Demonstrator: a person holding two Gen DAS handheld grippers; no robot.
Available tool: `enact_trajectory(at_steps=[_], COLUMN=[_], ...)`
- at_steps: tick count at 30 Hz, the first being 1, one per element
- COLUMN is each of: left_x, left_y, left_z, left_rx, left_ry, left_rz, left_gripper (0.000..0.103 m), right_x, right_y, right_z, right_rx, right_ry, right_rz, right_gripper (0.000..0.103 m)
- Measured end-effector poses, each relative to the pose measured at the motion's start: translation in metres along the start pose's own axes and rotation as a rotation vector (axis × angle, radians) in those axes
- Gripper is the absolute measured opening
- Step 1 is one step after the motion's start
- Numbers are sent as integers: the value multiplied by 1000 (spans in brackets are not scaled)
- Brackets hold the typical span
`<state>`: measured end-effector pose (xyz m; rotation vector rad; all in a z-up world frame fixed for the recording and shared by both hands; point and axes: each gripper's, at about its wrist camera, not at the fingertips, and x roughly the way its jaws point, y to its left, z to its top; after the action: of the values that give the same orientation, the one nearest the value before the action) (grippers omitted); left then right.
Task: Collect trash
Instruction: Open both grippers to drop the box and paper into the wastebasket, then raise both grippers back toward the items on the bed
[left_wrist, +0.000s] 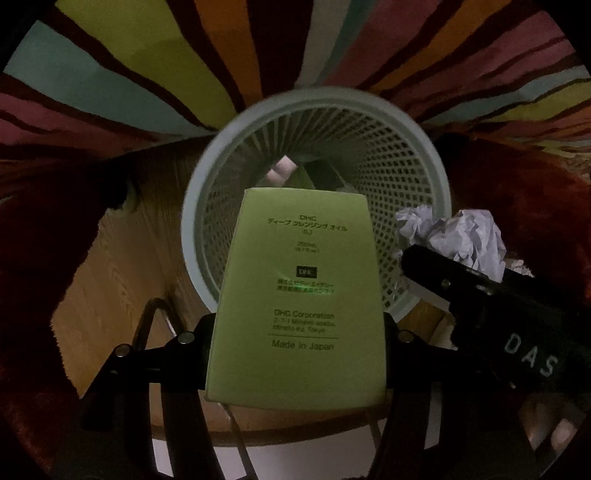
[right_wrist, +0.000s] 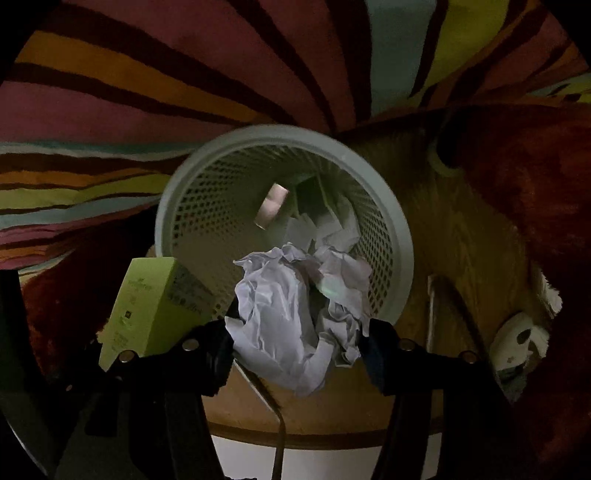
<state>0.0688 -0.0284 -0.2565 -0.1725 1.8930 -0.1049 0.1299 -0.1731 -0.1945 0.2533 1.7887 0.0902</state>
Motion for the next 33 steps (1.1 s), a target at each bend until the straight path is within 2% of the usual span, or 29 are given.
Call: enact_trajectory(at_steps=[2, 3, 4, 5, 6, 7, 14, 24, 33], left_x=[5, 8, 10, 12, 13, 16, 18, 13, -17], left_y=[-1, 0, -1, -1, 0, 0, 3, 6, 8], left_z=[0, 0, 1, 1, 1, 2, 1, -2, -15], left_rx=[1, -3, -8, -14, -17, -24, -43, -39, -56], left_ry=[22, 29, 36, 44, 48, 58, 43, 5, -92], left_rz=[4, 6, 11, 19, 20, 19, 2, -3, -43], left_gripper=[64, 74, 83, 84, 84, 84, 87, 87, 87], right_x=[3, 5, 6, 9, 11, 11, 16, 1, -21], right_y=[-1, -1, -3, -5, -7, -8, -6, -13, -18], right_z=[1, 2, 2, 3, 4, 4, 6, 2, -10], right_rx=[2, 5, 12, 21, 32, 39, 50, 62, 50], right_ry=[8, 10, 14, 21, 25, 22, 17, -20, -105], right_rz=[-1, -1, -4, -8, -15, -21, -27, -15, 15], right_gripper=[56, 57, 63, 70, 87, 92, 92, 92, 92])
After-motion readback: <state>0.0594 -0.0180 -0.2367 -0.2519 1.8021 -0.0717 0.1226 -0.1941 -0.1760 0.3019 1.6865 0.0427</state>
